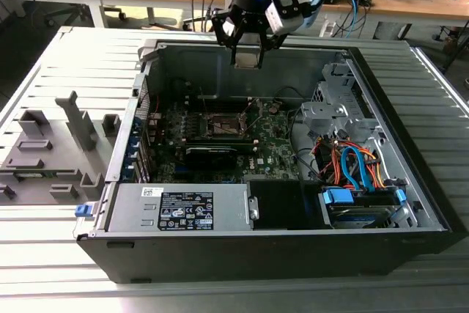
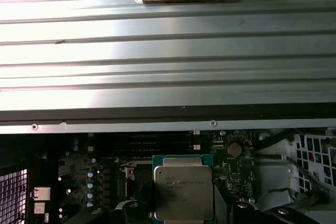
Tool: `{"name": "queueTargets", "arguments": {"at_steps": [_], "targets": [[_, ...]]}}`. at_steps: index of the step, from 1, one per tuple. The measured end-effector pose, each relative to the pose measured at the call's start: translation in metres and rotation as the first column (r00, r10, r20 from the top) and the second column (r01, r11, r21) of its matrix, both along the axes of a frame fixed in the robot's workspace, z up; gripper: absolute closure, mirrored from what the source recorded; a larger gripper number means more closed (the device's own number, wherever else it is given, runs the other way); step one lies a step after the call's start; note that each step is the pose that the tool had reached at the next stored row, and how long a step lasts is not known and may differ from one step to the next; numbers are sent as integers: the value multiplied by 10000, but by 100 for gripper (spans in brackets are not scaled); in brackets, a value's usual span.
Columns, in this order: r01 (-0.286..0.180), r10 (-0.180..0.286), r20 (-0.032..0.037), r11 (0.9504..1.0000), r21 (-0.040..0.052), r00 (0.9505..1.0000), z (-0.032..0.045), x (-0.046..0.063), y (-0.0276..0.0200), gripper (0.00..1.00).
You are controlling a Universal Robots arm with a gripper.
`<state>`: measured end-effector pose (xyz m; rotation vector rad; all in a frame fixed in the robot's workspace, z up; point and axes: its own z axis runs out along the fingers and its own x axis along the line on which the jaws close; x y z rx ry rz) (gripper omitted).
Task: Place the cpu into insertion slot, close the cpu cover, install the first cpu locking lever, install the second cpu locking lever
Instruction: 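Place the cpu into insertion slot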
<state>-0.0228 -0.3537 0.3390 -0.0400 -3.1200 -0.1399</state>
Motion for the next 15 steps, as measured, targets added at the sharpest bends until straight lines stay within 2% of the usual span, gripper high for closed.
{"name": "queueTargets", "arguments": {"at_steps": [15], "targets": [[0, 0, 0, 10000, 0, 10000, -35, 0, -6, 46]]}}
